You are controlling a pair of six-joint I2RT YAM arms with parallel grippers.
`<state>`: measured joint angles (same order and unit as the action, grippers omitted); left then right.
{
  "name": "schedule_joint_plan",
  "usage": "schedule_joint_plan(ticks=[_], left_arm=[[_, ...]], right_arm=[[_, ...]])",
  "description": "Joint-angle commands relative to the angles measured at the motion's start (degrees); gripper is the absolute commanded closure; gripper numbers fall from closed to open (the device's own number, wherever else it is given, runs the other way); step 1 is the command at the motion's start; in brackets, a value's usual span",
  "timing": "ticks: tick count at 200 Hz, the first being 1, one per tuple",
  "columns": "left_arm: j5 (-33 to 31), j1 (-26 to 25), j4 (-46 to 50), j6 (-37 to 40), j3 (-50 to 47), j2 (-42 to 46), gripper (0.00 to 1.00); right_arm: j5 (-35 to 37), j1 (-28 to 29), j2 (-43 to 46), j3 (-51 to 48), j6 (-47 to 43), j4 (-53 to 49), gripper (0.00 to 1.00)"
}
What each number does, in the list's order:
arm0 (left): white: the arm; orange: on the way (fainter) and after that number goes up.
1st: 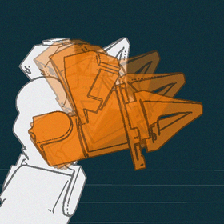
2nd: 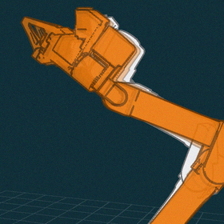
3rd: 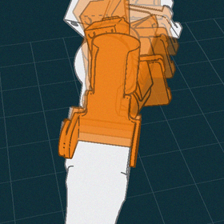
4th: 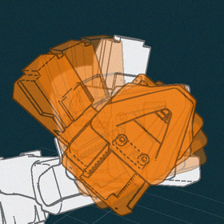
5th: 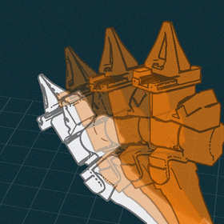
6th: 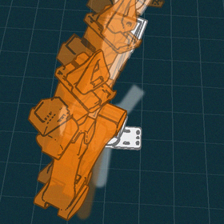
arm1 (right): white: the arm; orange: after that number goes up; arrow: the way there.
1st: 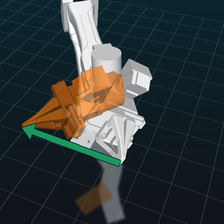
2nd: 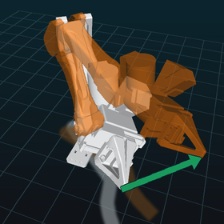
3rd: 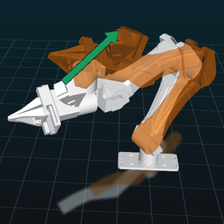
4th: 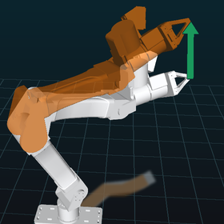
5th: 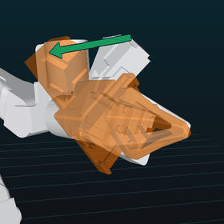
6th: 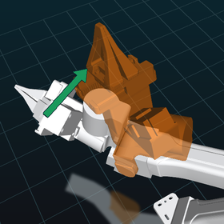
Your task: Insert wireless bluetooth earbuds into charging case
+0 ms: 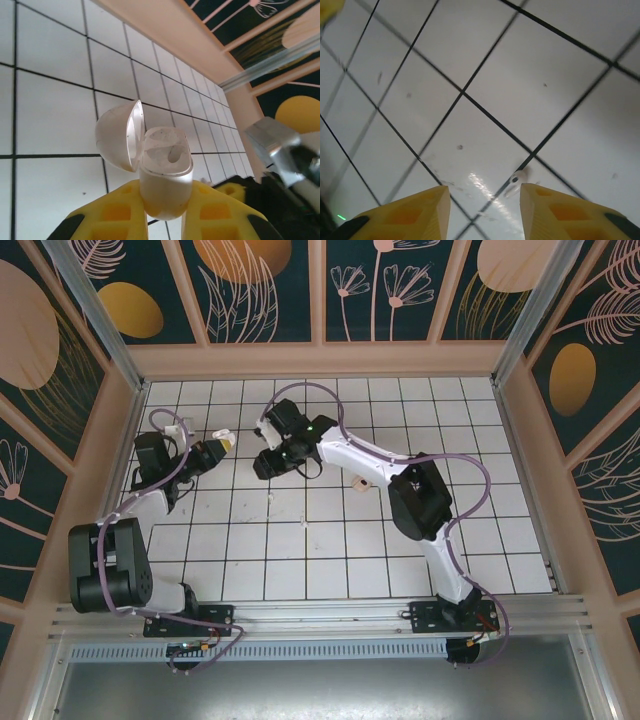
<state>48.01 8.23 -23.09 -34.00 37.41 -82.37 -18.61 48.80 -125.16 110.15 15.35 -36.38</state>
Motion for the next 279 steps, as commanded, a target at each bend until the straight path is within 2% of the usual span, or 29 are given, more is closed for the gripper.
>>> schedule_joint_plan(ticks=[1,24,52,98,186,279], left_arm=[[-0.7,0.5,0.9,-1.0,2.3,-1.3,0.91],[-0.7,0.5,1.5,-0.9,3.3,-2.2,0.91],[-0.3,0.5,1.3,-1.2,3.4,-2.8,0.90],[-0.2,0.5,1.3,-1.4,3.2,-2.5,0.90],[0.1,0.5,1.4,-1.4,3.1,-2.8,0.90],[0.7,0.5,2.8,-0.6,3.6,-2.5,0.90]], right_arm=[[3.2,0.4,-2.8,4.9,23.2,-6.7,0.59],[4.5,0.9,-6.8,10.3,30.7,-13.0,0.64],[2.9,0.9,-11.0,13.4,33.9,-15.4,0.71],[3.3,1.9,-16.4,19.2,33.3,-19.6,0.71],[5.1,2.6,-20.9,21.8,32.2,-21.5,0.70],[10.2,2.1,-21.4,22.1,30.5,-26.1,0.79]])
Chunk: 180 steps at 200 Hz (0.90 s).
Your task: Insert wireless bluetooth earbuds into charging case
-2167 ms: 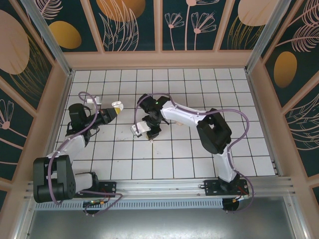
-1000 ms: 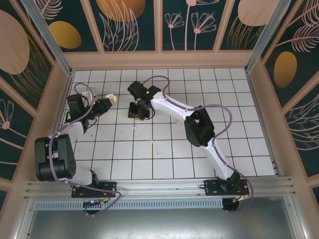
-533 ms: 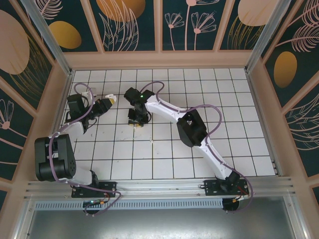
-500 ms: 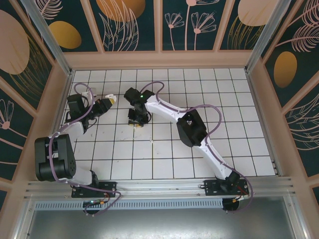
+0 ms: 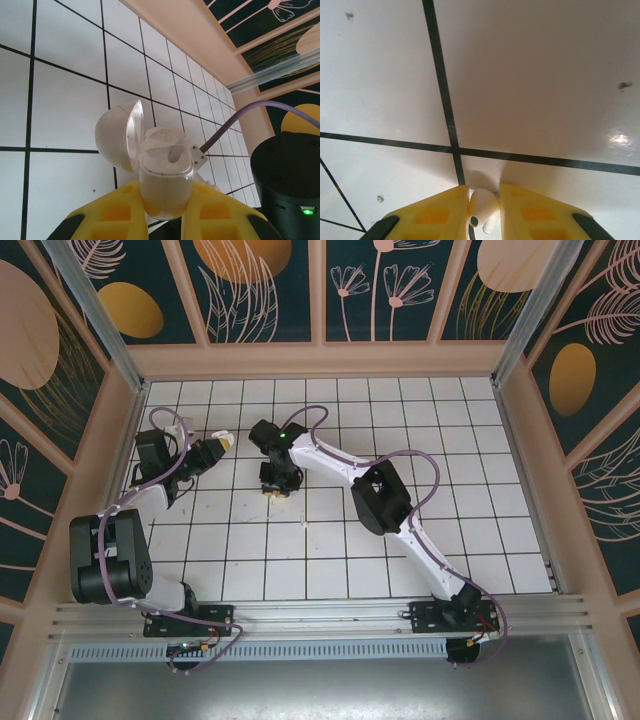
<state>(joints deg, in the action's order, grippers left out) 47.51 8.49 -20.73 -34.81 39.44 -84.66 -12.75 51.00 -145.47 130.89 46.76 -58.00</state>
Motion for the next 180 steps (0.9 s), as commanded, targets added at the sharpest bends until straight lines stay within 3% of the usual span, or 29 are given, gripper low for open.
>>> schedule_joint_plan(ticks=[1,70,115,180], left_arm=[[1.2,0.2,0.4,0.2,1.6,-0.2,0.90],[0.8,0.2,2.0,1.2,1.7,0.5,0.90],[1.5,0.2,1.8,1.6,1.8,0.5,0.90],[4.7,-0.2,-10.2,-0.1,-3.2,3.1,0.90]], right_arm=[[4.4,-0.1,-1.1,1.4,-0.9,-4.6,0.80],[3.1,0.0,-0.5,-0.2,-0.7,-2.8,0.77],[4.4,0.1,0.7,-2.7,-0.9,-2.1,0.84],[5.9,-0.7,13.1,-17.9,-1.7,15.6,0.84]])
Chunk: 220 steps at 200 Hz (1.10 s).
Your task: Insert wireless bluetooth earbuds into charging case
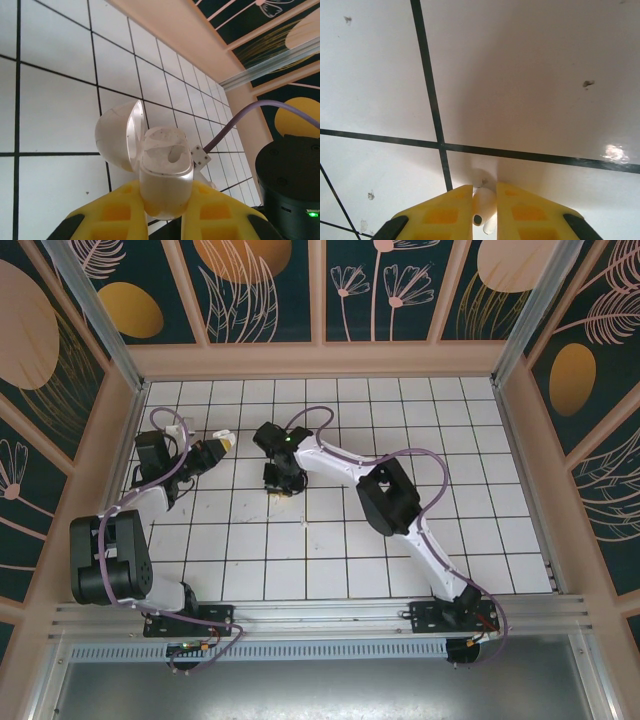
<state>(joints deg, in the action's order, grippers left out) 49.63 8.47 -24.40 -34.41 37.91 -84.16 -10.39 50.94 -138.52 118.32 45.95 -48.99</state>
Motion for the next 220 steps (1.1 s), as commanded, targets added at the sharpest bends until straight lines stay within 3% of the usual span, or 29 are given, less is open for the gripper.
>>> schedule_joint_plan(ticks=[1,64,114,153,220], left_arm=[[2.6,-0.1,-6.6,-0.4,-1.7,2.7,0.90],[-2.0,-5.8,-5.2,10.9,-2.7,10.0,0.89],[-0.1,-9.6,-18.6,16.7,-5.0,12.7,0.89],[0.3,-12.5,-15.8,30.3,-3.6,14.6,0.89],[-2.0,-18.2,-11.5,42.4,-1.5,13.3,0.90]], right_arm=[[3.6,-0.6,6.3,-5.7,-0.9,6.9,0.84],[6.7,-3.6,23.0,-24.0,-2.7,22.6,0.84],[12.4,-6.3,36.5,-32.8,-4.3,32.7,0.84],[11.9,-7.1,45.1,-40.0,-6.7,42.2,0.84],[12.4,-4.8,51.0,-42.6,-14.0,49.4,0.85]])
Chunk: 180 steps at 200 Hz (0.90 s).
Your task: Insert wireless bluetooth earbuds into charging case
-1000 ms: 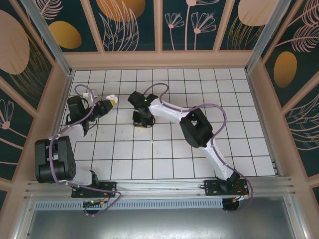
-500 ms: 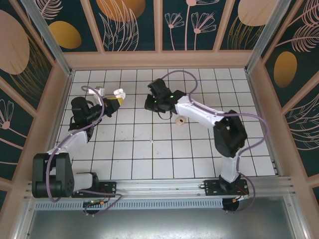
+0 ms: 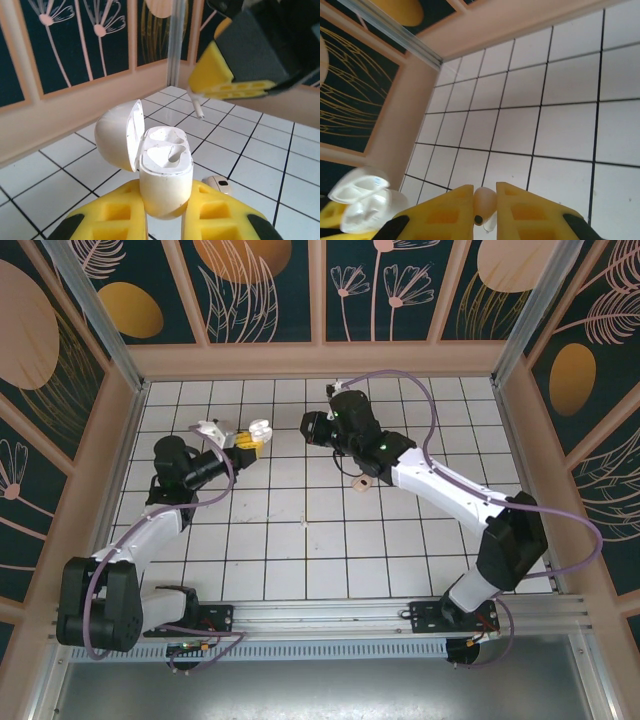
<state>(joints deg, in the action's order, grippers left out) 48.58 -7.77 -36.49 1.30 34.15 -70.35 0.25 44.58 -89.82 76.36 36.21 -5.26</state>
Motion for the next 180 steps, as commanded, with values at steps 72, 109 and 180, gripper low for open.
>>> schedule_joint_plan(ticks=[72,109,180], left_arm=[[-5.2,-7.3,1.9,9.5,3.1,-1.4,0.90],[-6.2,-8.0,0.9,9.1,2.9,-1.2,0.90],[-7.0,-8.0,-1.5,5.4,3.2,-1.2,0.90]], right_arm=[[1.9,5.1,2.1,-0.9,-9.8,11.8,0.84],[1.9,6.0,2.1,-1.3,-10.9,12.6,0.85],[1.4,7.2,1.7,-2.8,-10.7,14.5,0.84]])
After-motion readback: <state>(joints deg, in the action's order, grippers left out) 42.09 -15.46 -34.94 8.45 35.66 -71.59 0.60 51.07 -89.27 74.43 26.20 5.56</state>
